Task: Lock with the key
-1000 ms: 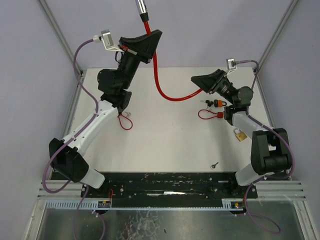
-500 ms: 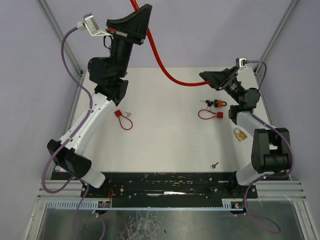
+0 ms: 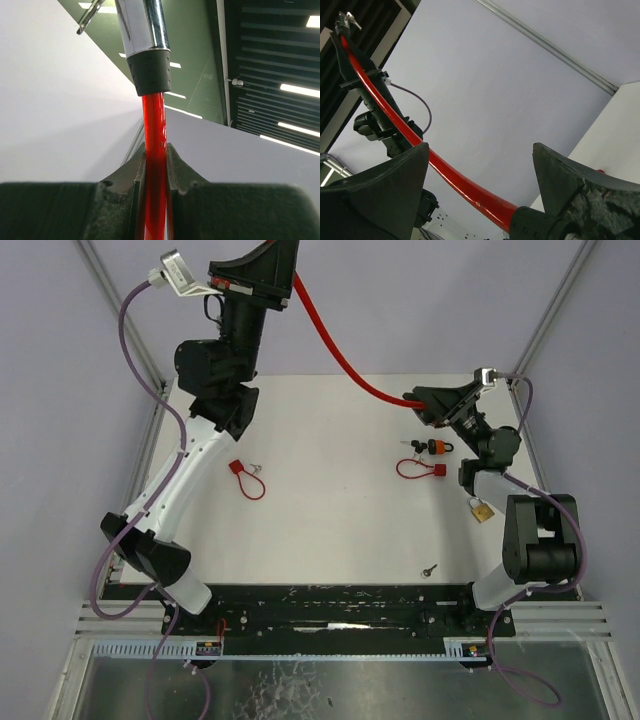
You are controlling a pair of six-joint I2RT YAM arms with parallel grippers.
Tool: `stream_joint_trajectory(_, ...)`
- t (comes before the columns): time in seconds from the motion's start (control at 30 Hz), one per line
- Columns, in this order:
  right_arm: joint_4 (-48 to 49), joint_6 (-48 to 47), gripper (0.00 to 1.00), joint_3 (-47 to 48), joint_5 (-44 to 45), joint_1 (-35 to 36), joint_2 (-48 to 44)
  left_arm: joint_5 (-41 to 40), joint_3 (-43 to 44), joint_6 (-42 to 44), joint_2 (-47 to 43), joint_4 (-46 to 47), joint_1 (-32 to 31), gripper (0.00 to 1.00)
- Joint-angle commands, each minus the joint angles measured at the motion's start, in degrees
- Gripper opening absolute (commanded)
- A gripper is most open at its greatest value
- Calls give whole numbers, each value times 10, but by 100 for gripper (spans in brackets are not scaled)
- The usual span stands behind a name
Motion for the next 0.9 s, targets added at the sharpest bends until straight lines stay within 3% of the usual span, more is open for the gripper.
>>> stream_joint_trajectory(0.0, 8, -18, 91, -27, 28, -3, -21, -28, 64, 7, 9, 4, 0, 0)
stream_joint_trajectory(0.17, 25, 9, 92, -33, 20, -2, 1, -40, 119, 13, 37, -8, 0, 0)
stream_joint_trajectory(0.53, 8, 37, 90, -54, 22, 22, -35, -69, 150, 9, 74, 14, 0, 0)
stream_joint_trajectory(0.7, -158, -92, 91, -77, 48, 12, -86, -75, 179, 29, 86, 0, 8, 0)
stream_joint_trajectory(0.87, -212, -171, 94, -84, 73, -5, -93, -67, 181, 52, 75, -11, 16, 0)
